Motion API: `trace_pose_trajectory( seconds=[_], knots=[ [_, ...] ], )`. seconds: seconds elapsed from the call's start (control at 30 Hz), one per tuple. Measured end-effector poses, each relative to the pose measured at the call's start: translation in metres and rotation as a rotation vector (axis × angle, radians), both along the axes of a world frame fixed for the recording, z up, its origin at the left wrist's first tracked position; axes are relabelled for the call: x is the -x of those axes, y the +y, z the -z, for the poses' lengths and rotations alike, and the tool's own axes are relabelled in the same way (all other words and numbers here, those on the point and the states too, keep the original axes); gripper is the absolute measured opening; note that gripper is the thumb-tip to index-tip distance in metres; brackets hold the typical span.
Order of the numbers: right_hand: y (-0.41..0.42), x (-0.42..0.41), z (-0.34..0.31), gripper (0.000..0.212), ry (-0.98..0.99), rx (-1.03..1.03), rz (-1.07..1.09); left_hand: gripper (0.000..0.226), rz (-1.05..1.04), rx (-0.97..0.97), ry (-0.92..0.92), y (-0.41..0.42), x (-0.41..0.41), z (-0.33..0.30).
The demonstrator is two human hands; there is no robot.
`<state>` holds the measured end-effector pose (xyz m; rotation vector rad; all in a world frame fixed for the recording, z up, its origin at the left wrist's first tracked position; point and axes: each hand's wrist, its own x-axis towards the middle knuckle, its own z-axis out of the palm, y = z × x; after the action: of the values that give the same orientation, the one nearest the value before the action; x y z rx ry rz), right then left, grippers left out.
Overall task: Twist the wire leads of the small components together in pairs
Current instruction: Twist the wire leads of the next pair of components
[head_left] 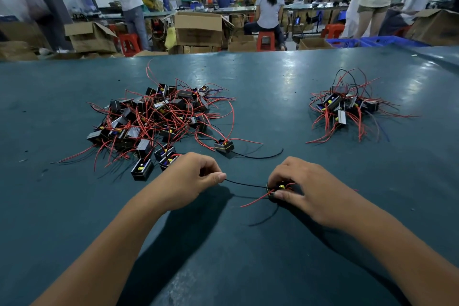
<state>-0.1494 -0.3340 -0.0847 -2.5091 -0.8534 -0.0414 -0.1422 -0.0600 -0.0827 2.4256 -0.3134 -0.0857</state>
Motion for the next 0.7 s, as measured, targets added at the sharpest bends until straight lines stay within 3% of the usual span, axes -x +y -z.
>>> trace_pose_trajectory(
  seconds=[0.47,0.7],
  knots=[
    [0.0013,0.0011,-0.0001,0.010,0.011,0.009,0.017,0.024,-0.054,-0.082,-0.039,-0.0041,0.0016,0.0061],
    [-0.0001,-0.0013,0.0019,0.009,0.004,0.014,0.008,0.026,-0.051,0.209,-0.080,-0.0086,0.0069,-0.0018]
  ],
)
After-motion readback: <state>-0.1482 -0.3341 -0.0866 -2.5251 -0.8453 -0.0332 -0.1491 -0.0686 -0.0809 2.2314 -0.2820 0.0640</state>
